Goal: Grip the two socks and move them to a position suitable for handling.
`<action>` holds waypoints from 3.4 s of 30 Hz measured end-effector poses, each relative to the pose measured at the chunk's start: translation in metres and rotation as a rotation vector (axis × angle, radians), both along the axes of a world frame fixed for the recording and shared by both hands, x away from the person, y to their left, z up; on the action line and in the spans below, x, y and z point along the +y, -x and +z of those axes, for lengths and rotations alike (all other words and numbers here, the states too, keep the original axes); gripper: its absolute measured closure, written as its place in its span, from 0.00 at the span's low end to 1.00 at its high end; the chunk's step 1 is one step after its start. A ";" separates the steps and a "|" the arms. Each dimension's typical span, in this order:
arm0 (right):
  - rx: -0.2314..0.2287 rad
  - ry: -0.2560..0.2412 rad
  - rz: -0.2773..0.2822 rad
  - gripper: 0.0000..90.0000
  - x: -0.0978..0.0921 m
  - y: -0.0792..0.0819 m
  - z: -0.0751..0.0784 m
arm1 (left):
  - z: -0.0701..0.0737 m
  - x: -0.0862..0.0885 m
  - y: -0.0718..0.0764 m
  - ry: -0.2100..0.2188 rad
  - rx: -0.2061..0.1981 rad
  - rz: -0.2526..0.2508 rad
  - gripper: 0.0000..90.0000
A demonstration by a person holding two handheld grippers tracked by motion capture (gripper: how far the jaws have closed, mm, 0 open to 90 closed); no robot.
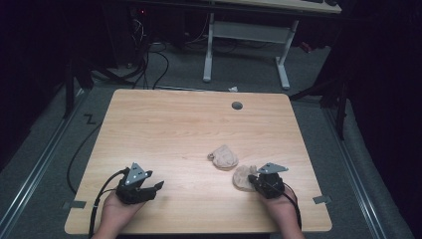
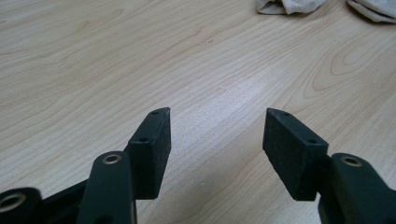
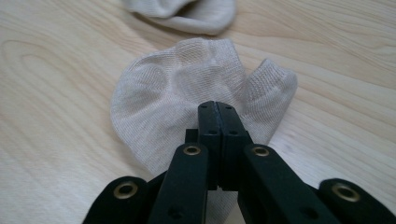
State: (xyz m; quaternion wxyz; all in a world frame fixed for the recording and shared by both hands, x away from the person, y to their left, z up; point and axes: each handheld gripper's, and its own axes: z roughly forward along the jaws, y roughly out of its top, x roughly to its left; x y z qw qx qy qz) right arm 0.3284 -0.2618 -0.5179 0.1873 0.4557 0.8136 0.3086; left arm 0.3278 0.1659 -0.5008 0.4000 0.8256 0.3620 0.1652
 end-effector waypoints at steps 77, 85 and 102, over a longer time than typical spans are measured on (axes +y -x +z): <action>-0.069 0.001 0.374 0.71 0.152 0.029 0.004 | -0.003 -0.011 0.003 -0.037 0.010 -0.051 0.49; -0.043 0.008 0.376 0.82 0.150 0.025 0.001 | -0.003 -0.012 0.003 -0.036 0.008 -0.051 0.49; -0.100 -0.055 0.363 0.94 0.141 0.030 0.015 | -0.001 -0.019 0.006 -0.034 0.016 -0.069 0.50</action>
